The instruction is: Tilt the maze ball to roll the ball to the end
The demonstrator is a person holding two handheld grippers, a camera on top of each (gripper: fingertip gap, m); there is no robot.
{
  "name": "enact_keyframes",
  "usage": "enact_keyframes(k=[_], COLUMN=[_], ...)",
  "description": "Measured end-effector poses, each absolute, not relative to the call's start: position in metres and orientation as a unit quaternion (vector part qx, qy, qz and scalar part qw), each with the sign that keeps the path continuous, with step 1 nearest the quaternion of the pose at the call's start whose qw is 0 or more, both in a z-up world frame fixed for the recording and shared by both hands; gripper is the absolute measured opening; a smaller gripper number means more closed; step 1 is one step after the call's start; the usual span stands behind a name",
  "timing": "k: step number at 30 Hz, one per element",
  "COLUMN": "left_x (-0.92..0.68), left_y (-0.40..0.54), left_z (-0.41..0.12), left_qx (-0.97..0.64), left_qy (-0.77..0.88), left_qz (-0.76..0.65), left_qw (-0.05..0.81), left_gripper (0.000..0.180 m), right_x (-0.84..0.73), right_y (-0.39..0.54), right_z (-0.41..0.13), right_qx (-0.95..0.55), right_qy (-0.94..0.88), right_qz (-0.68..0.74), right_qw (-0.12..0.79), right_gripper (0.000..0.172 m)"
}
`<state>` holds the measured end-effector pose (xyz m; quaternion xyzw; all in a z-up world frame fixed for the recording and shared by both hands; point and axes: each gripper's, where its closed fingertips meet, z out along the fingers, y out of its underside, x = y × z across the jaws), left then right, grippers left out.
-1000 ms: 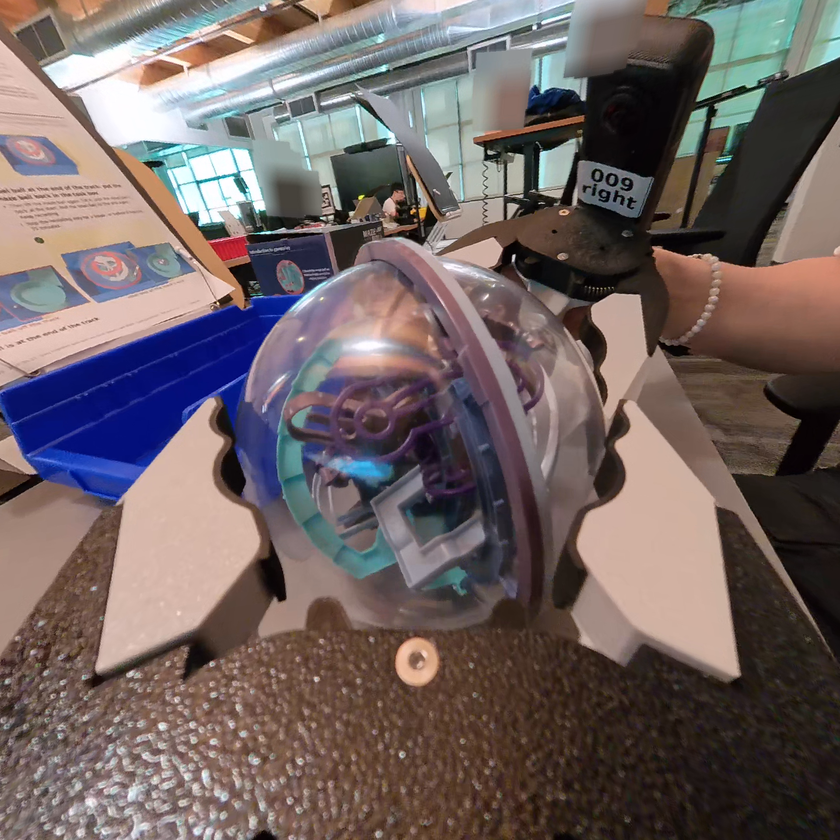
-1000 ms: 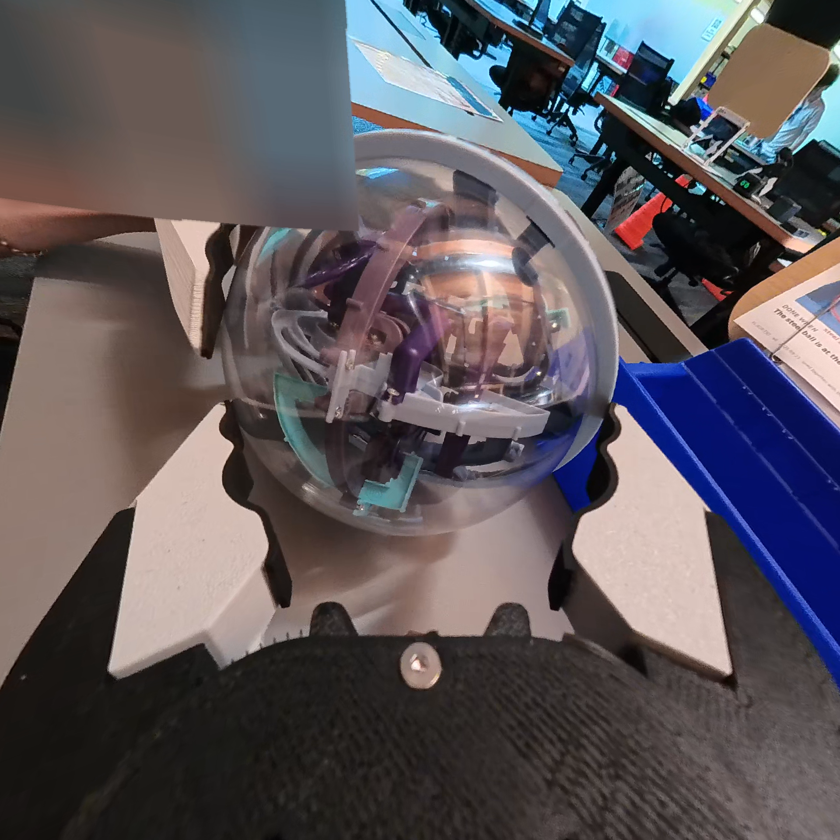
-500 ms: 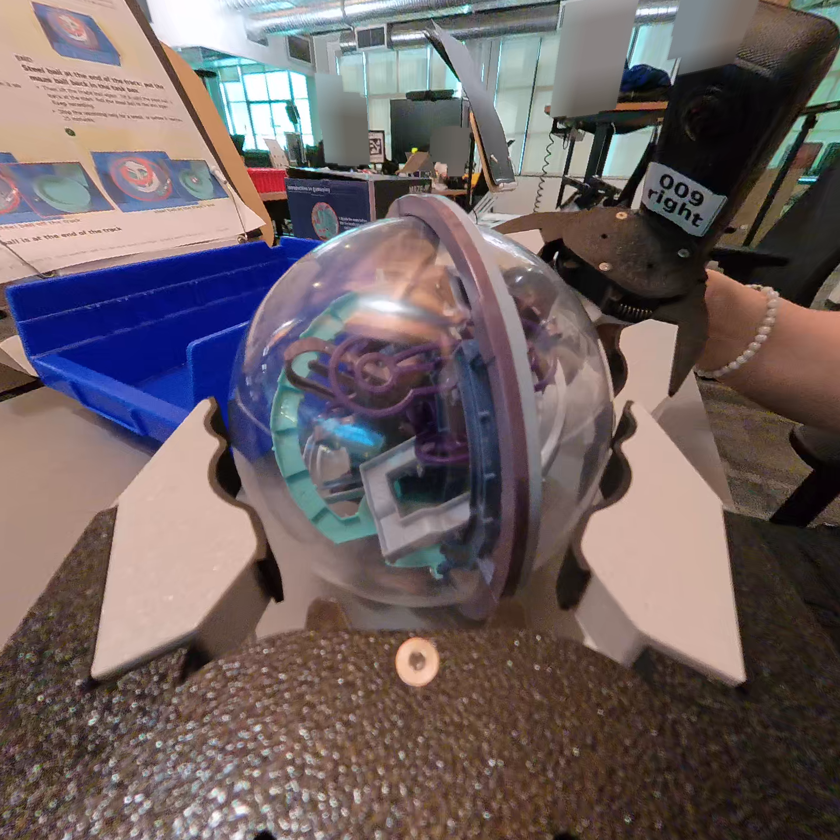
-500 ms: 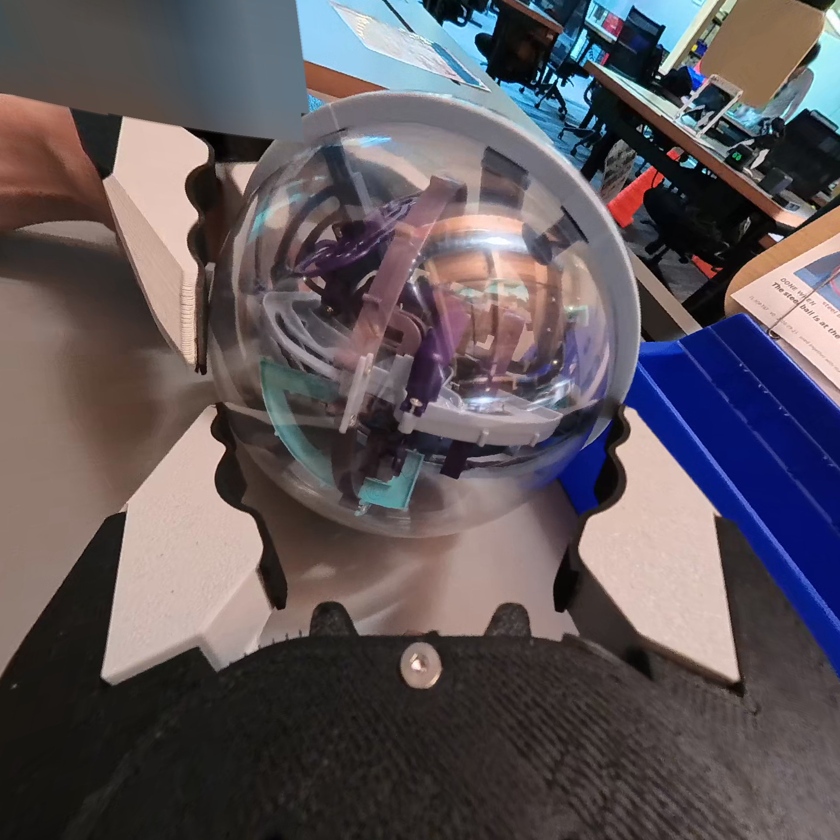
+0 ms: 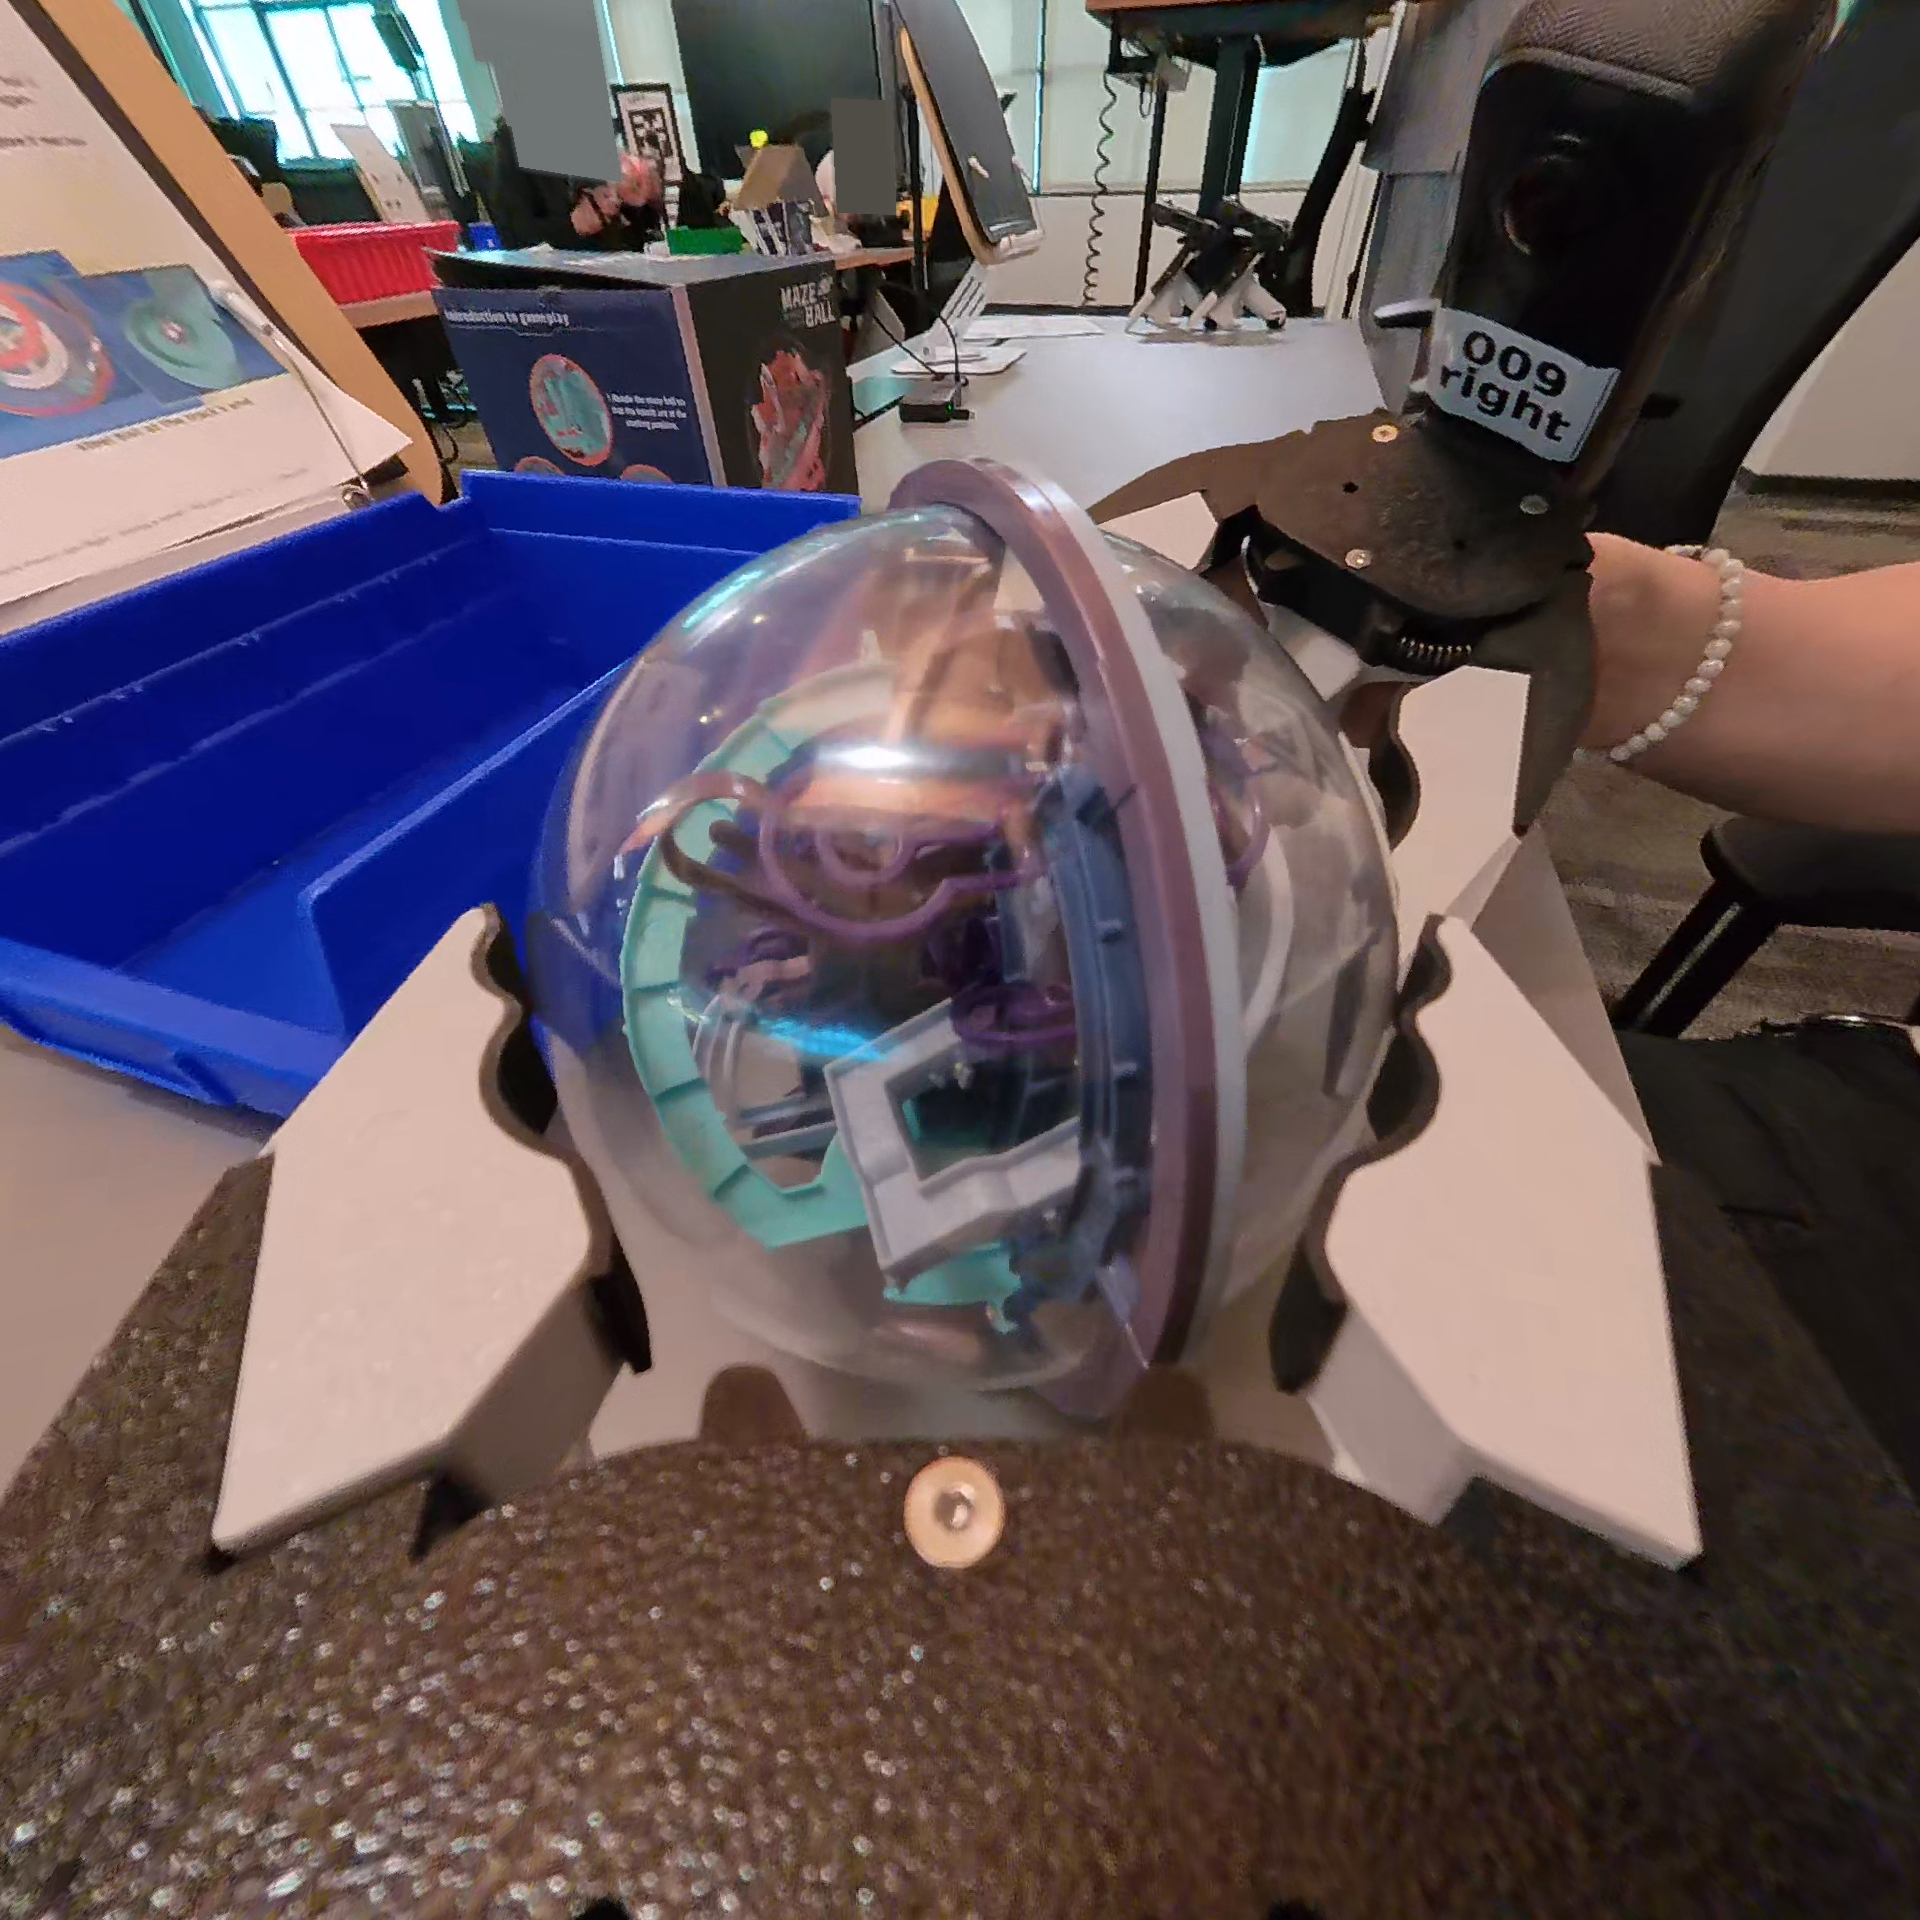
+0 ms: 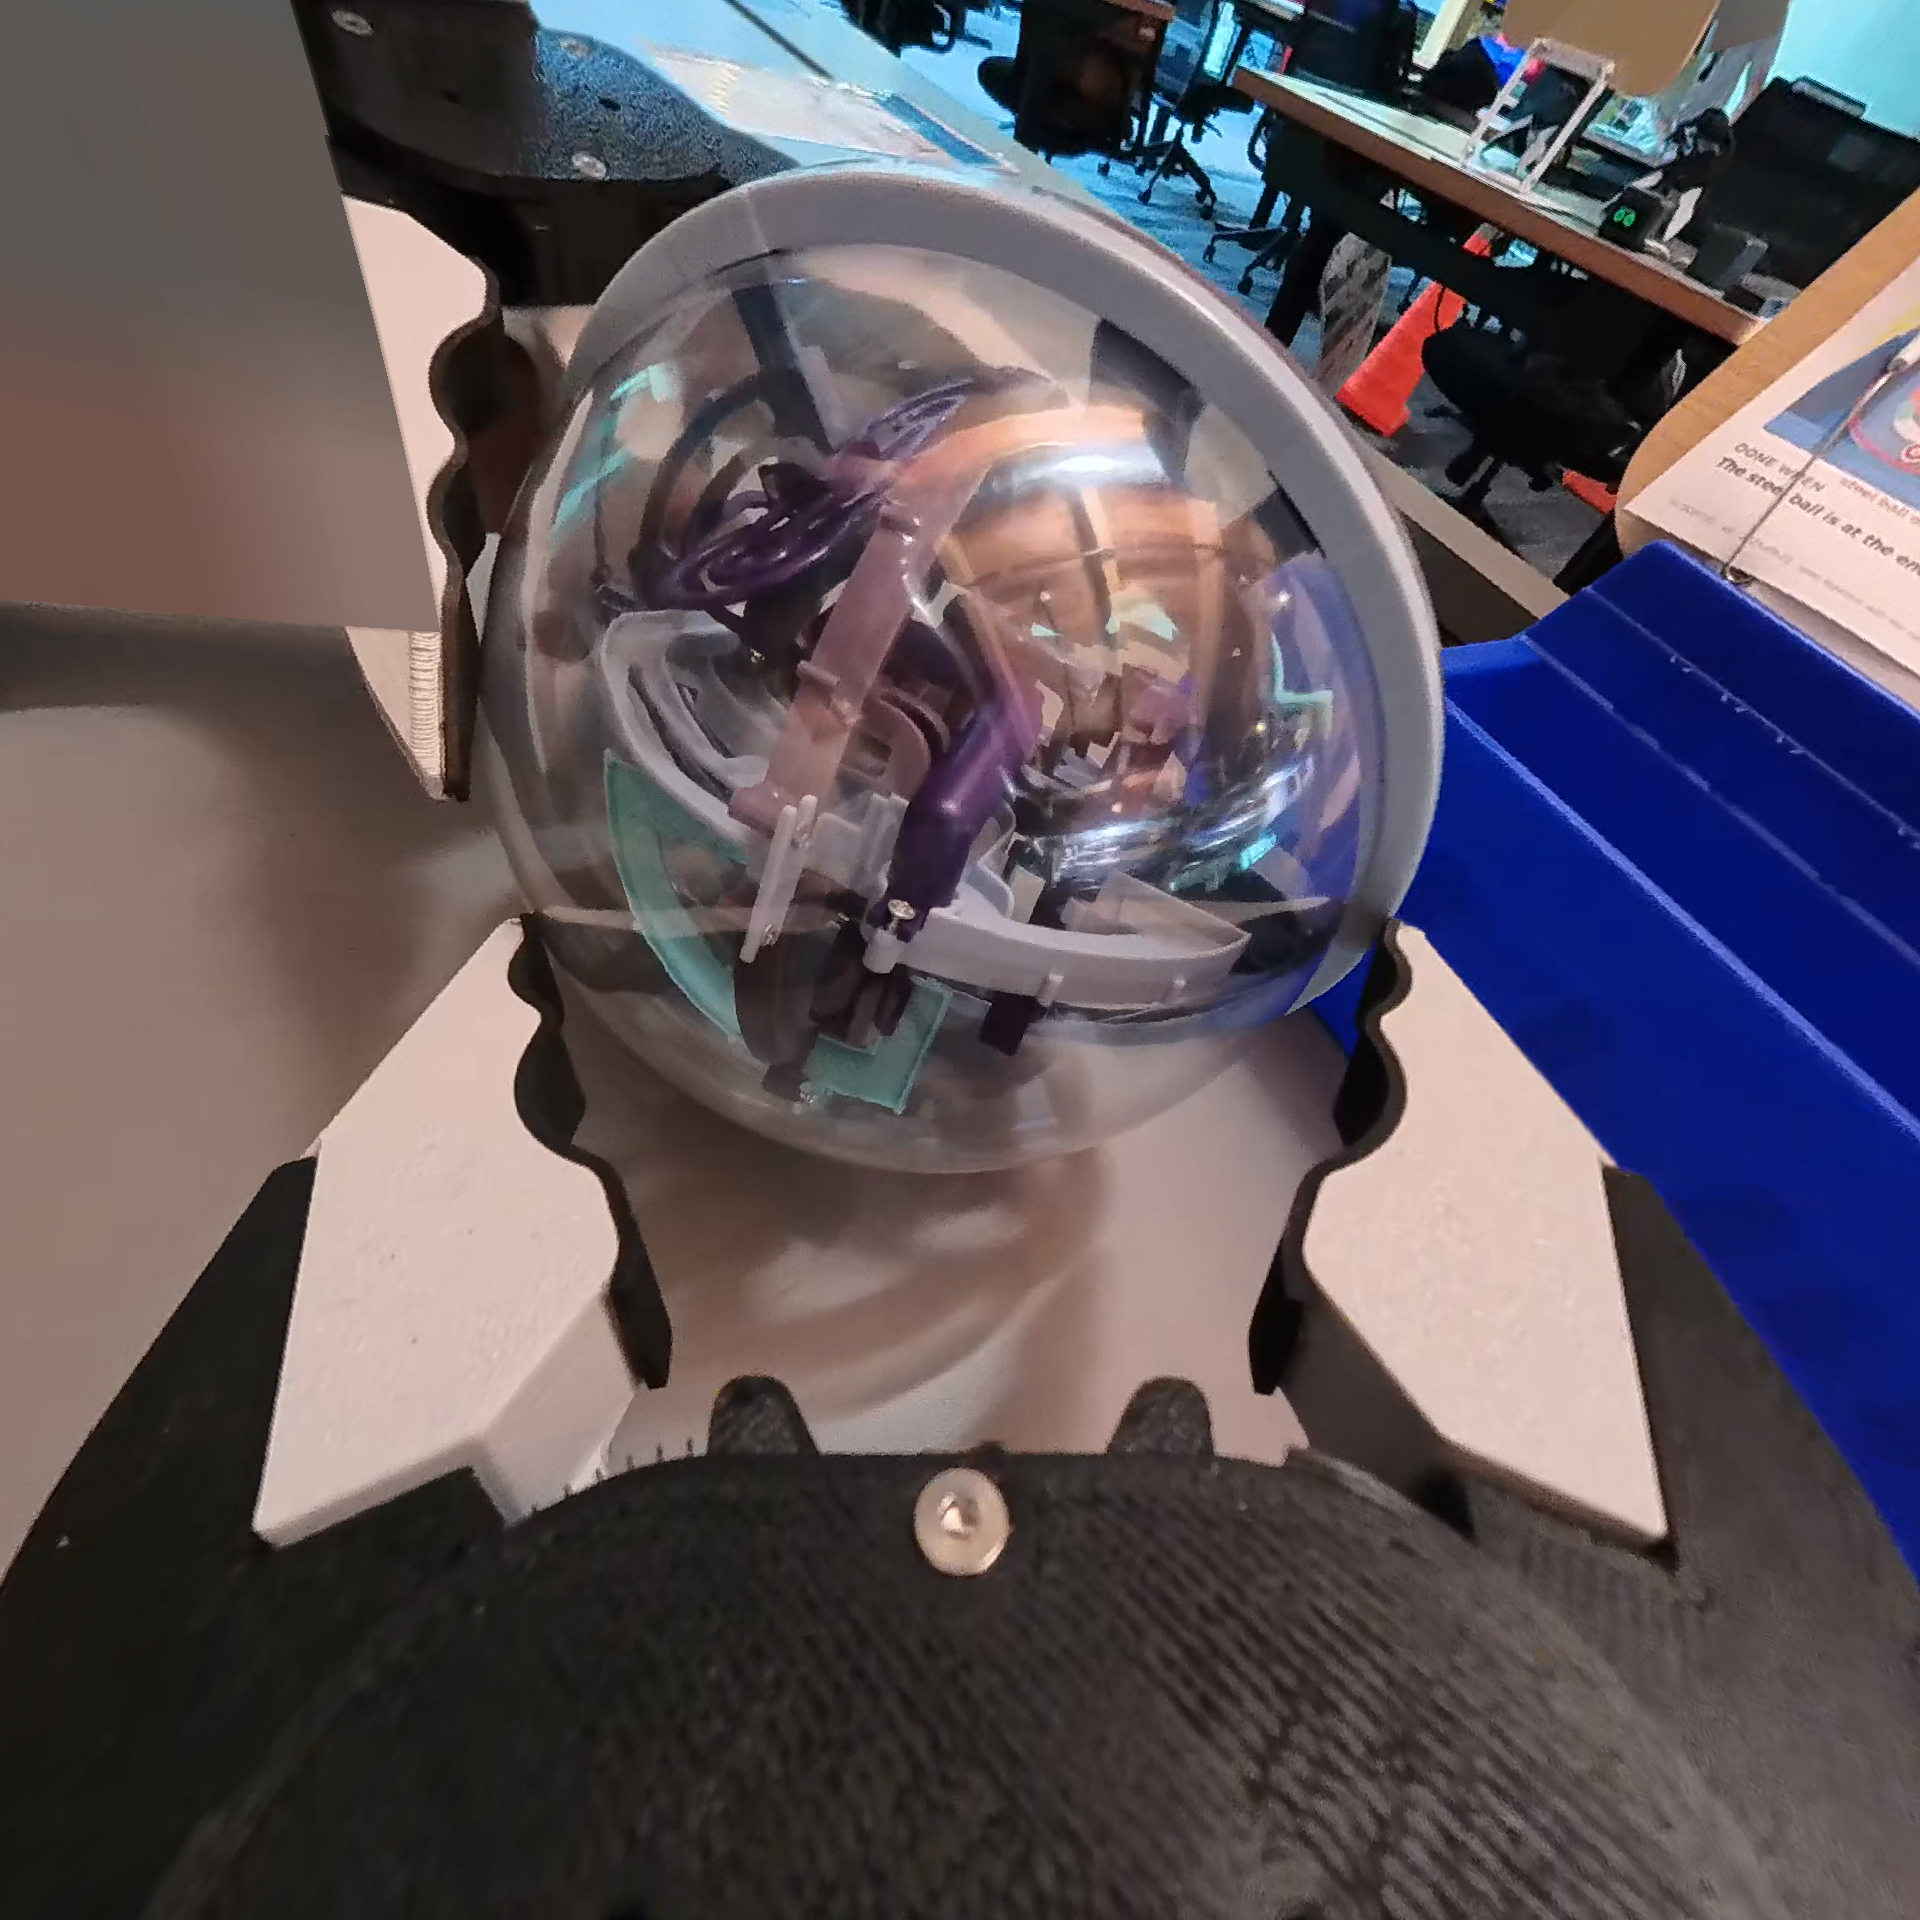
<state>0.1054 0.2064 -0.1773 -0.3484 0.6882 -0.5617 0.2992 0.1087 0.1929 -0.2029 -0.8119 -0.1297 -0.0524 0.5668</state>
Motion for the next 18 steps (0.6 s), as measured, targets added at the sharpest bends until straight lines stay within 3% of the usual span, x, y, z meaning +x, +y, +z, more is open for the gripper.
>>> enact_keyframes(k=[18], left_x=[0.103], left_y=[0.193], left_z=[-0.178], left_qx=[-0.330], left_qy=[0.702], left_qz=[-0.525], left_qw=[0.349], left_gripper=[0.155], right_x=[0.108], right_y=[0.182], right_z=[-0.211], right_qx=[-0.815], right_qy=[-0.152], right_qz=[-0.073], right_qw=[0.555], right_gripper=[0.147])
